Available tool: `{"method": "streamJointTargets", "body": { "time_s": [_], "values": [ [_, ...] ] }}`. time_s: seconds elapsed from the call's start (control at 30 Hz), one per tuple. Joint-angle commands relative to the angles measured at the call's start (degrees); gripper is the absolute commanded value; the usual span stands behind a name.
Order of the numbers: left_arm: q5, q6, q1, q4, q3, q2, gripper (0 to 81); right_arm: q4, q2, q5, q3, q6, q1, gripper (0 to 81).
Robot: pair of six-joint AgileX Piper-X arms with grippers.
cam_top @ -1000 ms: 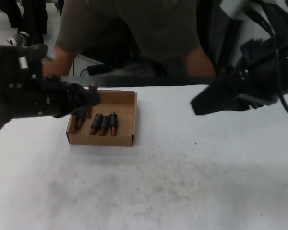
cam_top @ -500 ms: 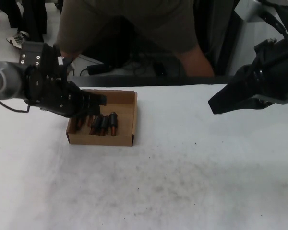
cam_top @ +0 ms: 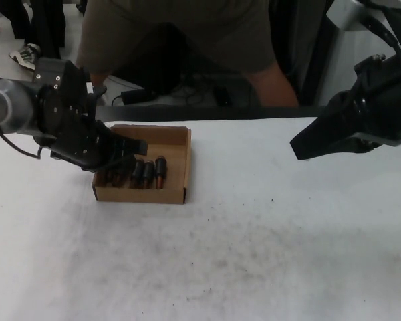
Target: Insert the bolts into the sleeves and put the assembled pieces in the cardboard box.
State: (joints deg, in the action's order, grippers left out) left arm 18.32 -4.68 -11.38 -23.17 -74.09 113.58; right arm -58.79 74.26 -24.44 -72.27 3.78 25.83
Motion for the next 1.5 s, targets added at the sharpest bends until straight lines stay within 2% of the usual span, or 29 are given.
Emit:
{"method": "streamJointTargets", "body": {
  "time_s": [0.0,0.07,0.2,0.23,0.4,0.53,0.67,0.8,0.93,1.13,1.23,1.47],
  "values": [
    [1.5,-0.1,-0.2,-3.6,-0.5,-1.8,30.4,-1.1,-0.6,-0.3,-0.4,0.3,-0.2,0.2],
    [2.5,-0.1,-0.2,-6.9,-0.5,-2.8,24.4,-2.5,-0.7,-0.3,-0.4,0.3,-0.2,0.2],
    [5.5,2.2,-0.2,-12.4,-0.5,-5.9,3.2,-5.7,-2.2,0.1,-0.2,1.4,-0.2,0.2],
    [5.7,3.0,-0.2,-13.1,-0.4,-6.9,1.1,-5.9,-2.8,0.3,-0.1,1.4,-0.2,0.2],
    [5.8,4.3,-1.2,-14.3,2.4,-15.7,0.8,-6.0,-8.5,5.2,2.0,1.2,-0.2,0.2],
    [5.1,5.7,-3.2,-13.8,8.2,-24.7,0.8,-4.6,-15.3,9.1,6.8,-2.4,-0.2,0.2],
    [5.3,6.2,-7.1,-11.2,17.0,-35.8,0.8,-0.4,-23.5,12.3,14.9,-8.6,-0.2,0.2],
    [5.3,5.7,-12.8,-7.4,27.6,-46.4,0.8,4.6,-31.6,14.9,23.7,-13.0,-0.1,0.2],
    [4.6,-0.7,-18.8,-0.1,38.6,-55.5,0.8,10.8,-40.7,16.8,34.0,-18.0,-0.1,0.2],
    [-3.5,-13.4,-25.7,13.1,54.1,-64.3,0.8,15.2,-50.5,18.1,47.0,-31.8,-0.1,0.2],
    [-5.6,-17.6,-27.4,17.7,60.6,-64.9,0.8,15.4,-53.1,18.1,52.3,-35.9,-0.1,0.2],
    [-5.8,-28.0,-27.5,26.0,72.3,-64.5,0.8,16.6,-54.3,18.1,60.7,-39.7,-0.1,0.2]
  ]
}}
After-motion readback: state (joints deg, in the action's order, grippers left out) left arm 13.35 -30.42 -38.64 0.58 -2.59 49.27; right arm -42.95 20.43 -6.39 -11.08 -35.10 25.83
